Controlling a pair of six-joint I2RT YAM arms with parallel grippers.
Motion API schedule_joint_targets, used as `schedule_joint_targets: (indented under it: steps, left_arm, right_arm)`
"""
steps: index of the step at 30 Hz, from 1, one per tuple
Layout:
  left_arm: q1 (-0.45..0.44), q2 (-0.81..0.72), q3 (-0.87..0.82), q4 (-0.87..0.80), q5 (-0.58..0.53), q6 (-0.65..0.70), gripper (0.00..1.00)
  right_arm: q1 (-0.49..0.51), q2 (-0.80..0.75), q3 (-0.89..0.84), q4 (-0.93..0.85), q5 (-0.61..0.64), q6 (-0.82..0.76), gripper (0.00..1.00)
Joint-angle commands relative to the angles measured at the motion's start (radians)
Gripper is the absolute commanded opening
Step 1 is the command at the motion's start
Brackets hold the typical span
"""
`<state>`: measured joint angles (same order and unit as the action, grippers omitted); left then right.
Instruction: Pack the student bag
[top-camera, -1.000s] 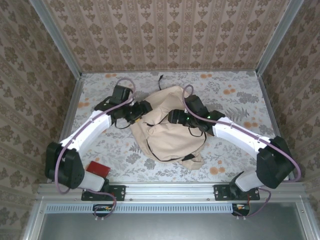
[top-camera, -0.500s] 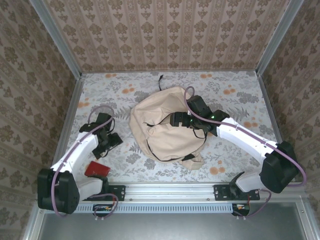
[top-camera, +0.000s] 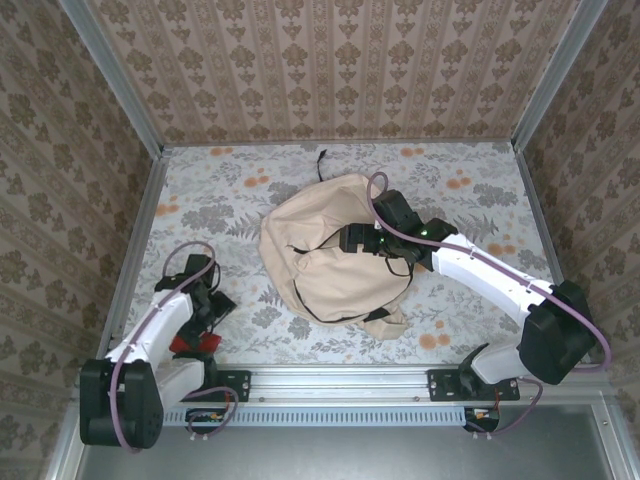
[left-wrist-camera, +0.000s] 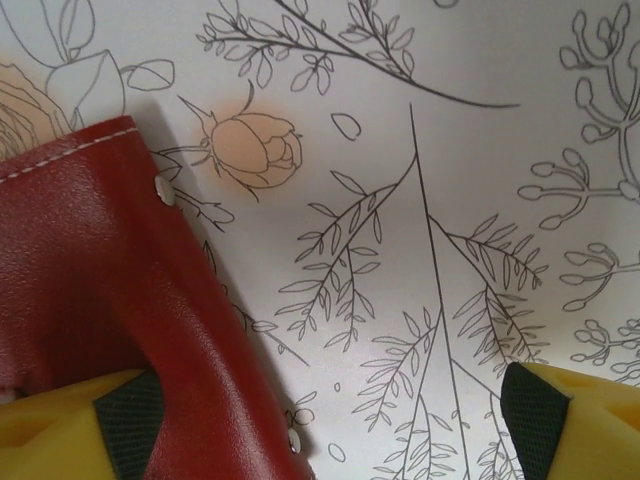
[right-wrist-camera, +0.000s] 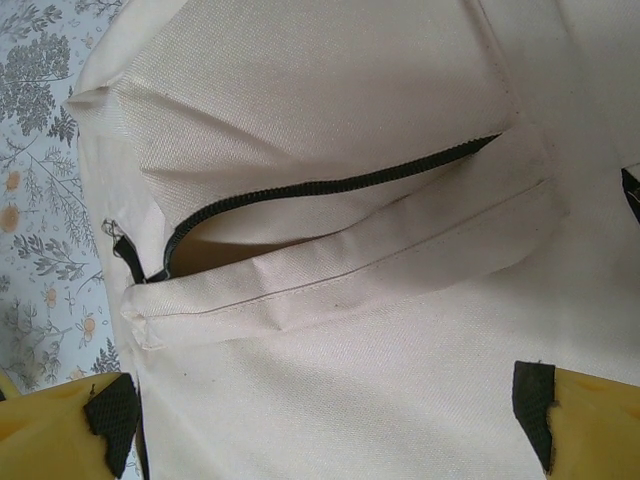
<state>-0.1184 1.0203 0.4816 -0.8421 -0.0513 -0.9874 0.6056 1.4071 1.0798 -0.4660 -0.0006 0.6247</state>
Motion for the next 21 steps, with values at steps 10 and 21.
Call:
schedule_joint_targets:
  steps: [10, 21]
  left_arm:
    - [-0.05, 0.047, 0.038, 0.327, 0.314, 0.006, 0.87]
    - [-0.125, 0.184, 0.271, 0.151, 0.322, 0.191, 0.86]
  right_arm:
    - [-0.003, 0.013, 0.034, -0.033, -0.011, 0.015, 0.99]
    - [0.001, 0.019, 0.048, -0.042, -0.045, 0.013, 0.99]
